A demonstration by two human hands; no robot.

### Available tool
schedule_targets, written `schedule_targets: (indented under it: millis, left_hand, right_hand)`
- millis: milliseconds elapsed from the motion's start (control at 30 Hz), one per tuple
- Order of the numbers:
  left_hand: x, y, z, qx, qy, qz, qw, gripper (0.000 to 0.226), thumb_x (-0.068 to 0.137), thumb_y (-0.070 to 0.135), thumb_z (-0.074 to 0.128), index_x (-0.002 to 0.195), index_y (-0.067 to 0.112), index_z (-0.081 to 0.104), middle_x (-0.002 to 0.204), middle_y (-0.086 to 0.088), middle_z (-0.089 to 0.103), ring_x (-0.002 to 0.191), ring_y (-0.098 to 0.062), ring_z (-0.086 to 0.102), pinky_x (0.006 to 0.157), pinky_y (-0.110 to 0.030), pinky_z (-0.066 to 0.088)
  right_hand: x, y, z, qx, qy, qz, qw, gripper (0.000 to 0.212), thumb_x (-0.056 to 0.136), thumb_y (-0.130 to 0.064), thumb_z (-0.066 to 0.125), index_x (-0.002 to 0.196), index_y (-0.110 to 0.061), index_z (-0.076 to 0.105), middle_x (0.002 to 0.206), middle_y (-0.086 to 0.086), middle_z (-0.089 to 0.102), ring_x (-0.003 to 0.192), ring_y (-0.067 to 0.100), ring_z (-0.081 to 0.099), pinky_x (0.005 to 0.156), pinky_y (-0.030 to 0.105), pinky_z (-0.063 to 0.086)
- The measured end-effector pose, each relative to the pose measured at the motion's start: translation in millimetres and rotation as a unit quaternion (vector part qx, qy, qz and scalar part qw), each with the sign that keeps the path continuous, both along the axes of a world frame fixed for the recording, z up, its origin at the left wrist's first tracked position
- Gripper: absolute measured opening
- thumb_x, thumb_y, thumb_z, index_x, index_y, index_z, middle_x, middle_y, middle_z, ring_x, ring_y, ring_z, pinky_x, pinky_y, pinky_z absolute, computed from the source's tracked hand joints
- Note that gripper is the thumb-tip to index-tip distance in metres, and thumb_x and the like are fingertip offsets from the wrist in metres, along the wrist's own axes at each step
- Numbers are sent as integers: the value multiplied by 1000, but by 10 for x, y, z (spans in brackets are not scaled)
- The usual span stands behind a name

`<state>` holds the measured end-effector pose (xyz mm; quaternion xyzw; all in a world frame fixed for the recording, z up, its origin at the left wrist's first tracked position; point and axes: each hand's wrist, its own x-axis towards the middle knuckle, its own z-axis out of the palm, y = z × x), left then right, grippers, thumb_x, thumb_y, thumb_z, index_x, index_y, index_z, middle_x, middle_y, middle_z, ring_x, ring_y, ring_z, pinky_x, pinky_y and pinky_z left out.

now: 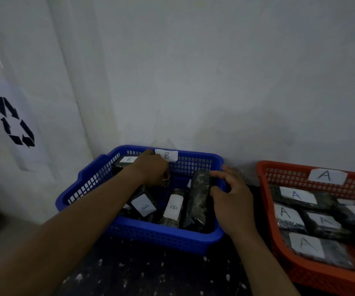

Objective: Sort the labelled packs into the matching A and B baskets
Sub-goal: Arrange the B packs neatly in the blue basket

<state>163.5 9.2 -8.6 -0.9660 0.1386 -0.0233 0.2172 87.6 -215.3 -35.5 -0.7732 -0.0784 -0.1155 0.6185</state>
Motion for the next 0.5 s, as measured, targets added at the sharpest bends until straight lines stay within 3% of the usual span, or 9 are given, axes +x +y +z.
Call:
schedule_targets:
  millis: [100,267,333,400,467,500]
  left_hand:
    - [3,3,5,41,-16,20,999,21,91,37,55,99,22,66,103,-2,66,105,-23,55,110,-50,20]
    - [8,11,44,-7,17,38,999,23,87,42,57,105,30,67,91,5,61,104,-20,55,110,-53,13]
    - [1,36,66,-82,26,45,995,28,85,43,60,110,35,66,101,8,65,106,-16,54,111,-51,11]
    - [-30,54,112,-199,7,40,979,23,83,41,63,105,34,68,106,9,67,103,-14,57,108,-44,23]
    - [-92,69,205,-350,-9,35,936,12,85,33,65,94,31,72,103,7,70,92,-9,62,89,-27,45]
    - [-142,82,262,-412,-9,37,910,8,86,30,66,88,29,73,99,7,71,85,-6,63,76,-19,49]
  right_hand:
    - [11,-3,1,-9,-2,-1,1000,32,87,-7,59,106,-32,66,146,-15,40,134,6,34,105,26,31]
    - [15,-12,1,-6,-3,-2,1000,32,88,-7,59,105,-32,66,146,-15,40,134,5,34,104,25,32]
    - [11,-9,-4,-4,-1,-2,1000,32,88,-7,59,105,-32,66,146,-15,39,134,6,34,103,25,32]
    - [12,-5,-7,-3,2,-2,1000,33,88,-6,58,106,-33,65,146,-16,39,135,7,34,106,30,35]
    - [16,-2,-7,-4,4,-3,1000,32,89,-6,58,107,-32,65,147,-16,38,135,7,34,108,32,35]
    - [16,-2,-7,-3,5,-3,1000,32,89,-7,58,107,-32,65,147,-16,38,136,8,34,108,32,35]
